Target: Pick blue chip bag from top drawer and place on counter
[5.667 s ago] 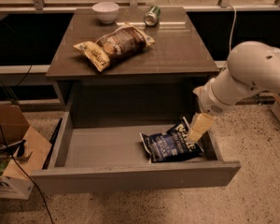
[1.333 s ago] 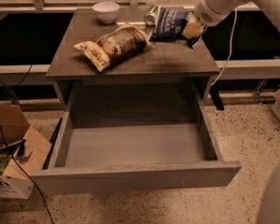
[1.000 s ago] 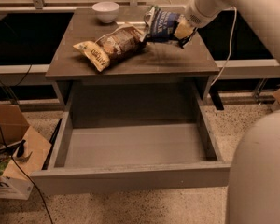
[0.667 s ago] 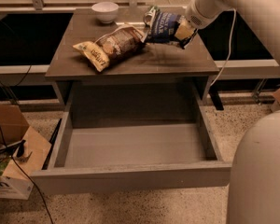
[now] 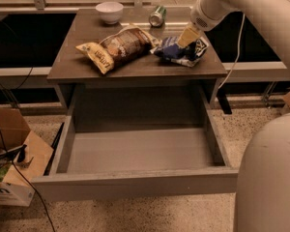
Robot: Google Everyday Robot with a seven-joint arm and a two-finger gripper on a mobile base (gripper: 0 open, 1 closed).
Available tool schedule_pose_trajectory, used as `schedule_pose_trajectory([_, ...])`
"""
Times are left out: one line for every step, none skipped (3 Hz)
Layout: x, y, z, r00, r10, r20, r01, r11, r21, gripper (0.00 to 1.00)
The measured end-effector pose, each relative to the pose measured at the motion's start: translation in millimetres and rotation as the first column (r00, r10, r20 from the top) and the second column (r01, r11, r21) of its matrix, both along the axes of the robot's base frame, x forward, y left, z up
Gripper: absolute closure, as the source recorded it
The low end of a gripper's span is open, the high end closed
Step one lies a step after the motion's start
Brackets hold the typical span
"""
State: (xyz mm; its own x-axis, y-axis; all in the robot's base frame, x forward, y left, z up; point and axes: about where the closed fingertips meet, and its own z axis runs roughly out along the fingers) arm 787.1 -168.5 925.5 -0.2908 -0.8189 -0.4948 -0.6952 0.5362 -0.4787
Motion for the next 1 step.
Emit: schedule_pose_trajectory([0.3,0.7,-1.4,1.0000,0.001,-0.002,-0.001,1.000,0.000,0.00])
